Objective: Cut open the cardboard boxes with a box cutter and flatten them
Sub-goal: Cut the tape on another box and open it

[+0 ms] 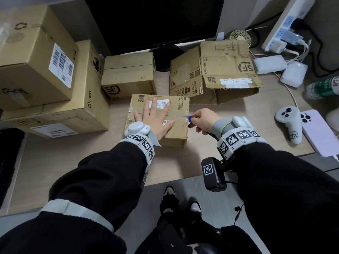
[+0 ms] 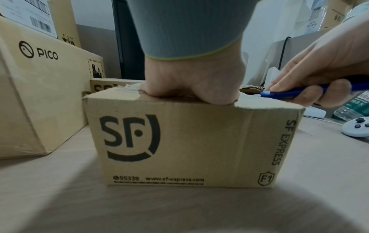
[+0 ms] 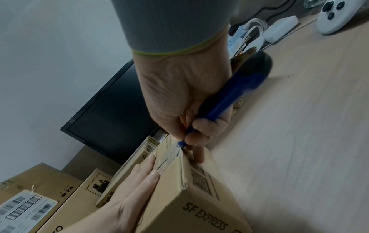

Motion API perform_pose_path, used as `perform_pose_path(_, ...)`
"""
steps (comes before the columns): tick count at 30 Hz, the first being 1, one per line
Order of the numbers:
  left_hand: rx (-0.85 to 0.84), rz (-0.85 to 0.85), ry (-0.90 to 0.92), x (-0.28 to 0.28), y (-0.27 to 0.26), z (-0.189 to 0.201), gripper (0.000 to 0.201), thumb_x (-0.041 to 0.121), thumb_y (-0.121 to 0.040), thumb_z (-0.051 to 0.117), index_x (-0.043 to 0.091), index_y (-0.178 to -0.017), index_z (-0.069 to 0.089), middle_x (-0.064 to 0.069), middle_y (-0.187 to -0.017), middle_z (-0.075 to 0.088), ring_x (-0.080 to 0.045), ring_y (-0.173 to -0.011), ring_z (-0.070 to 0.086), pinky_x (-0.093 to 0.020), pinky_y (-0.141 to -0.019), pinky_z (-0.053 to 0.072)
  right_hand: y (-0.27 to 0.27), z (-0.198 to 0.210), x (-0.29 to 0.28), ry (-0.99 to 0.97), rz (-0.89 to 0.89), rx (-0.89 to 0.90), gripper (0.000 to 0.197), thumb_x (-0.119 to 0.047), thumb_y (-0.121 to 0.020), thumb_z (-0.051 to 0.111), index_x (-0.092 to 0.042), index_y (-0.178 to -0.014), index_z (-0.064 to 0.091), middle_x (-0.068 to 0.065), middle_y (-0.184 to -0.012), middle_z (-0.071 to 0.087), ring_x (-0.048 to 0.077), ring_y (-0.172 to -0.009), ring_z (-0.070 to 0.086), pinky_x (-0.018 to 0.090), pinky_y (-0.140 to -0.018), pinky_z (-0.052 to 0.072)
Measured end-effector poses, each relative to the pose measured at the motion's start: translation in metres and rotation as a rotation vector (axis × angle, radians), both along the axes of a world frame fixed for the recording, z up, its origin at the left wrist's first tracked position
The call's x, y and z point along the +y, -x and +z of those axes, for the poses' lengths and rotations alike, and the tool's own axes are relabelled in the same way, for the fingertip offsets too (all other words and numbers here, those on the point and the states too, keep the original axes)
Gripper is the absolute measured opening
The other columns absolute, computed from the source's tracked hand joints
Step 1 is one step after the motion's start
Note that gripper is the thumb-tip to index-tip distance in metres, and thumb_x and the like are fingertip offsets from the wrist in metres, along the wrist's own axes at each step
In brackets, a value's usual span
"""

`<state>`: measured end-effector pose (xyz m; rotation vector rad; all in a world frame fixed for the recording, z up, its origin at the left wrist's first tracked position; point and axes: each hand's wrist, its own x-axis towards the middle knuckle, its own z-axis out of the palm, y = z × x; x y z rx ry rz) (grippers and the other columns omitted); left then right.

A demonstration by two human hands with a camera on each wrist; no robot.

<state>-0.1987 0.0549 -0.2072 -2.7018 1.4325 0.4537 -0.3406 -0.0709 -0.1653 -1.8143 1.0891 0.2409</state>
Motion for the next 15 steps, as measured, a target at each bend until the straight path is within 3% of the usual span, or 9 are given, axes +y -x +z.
perform_pose_path(7, -0.001, 0.000, -0.005, 0.000, 0.000, 0.001, 0.064, 0.066, -0.093, 0.021, 0.046, -0.149, -0.005, 0.001, -0.159, -0.018, -0.023, -0.146, -0.018, -0.064, -0.111, 0.000, 0.011, -0.004, -0.001, -0.054, 0.060, -0.007, 0.028, -0.015, -0.096, 0.044, -0.007, -0.101, 0.070, 0.026, -0.101, 0.068, 0.025, -0.064, 0.038, 0.023, -0.046, 0.030)
perform_pose_path(9, -0.006, 0.003, -0.004, 0.000, 0.001, 0.002, 0.064, 0.065, -0.094, 0.022, 0.046, -0.149, -0.005, 0.001, -0.160, -0.017, -0.023, -0.146, -0.018, -0.064, -0.111, 0.001, 0.013, -0.003, 0.000, -0.061, 0.054, -0.030, 0.028, -0.015, -0.097, 0.044, -0.006, -0.104, 0.070, 0.023, -0.093, 0.067, 0.024, -0.055, 0.035, 0.022, -0.044, 0.029)
perform_pose_path(12, -0.012, 0.003, -0.005, 0.000, 0.002, 0.002, 0.064, 0.065, -0.094, 0.022, 0.046, -0.149, -0.004, 0.001, -0.160, -0.017, -0.023, -0.146, -0.017, -0.064, -0.111, 0.001, 0.016, -0.002, 0.002, -0.079, 0.042, -0.063, 0.028, -0.012, -0.098, 0.044, -0.002, -0.108, 0.068, 0.009, -0.084, 0.067, 0.012, -0.041, 0.037, 0.017, -0.039, 0.029)
perform_pose_path(15, -0.006, 0.003, -0.004, 0.000, 0.002, 0.003, 0.064, 0.065, -0.094, 0.022, 0.045, -0.149, -0.004, 0.001, -0.160, -0.017, -0.023, -0.146, -0.018, -0.064, -0.111, 0.001, 0.019, -0.002, 0.004, -0.086, 0.043, -0.083, 0.027, -0.011, -0.098, 0.044, -0.001, -0.110, 0.066, 0.008, -0.084, 0.065, 0.005, -0.033, 0.035, 0.016, -0.038, 0.029)
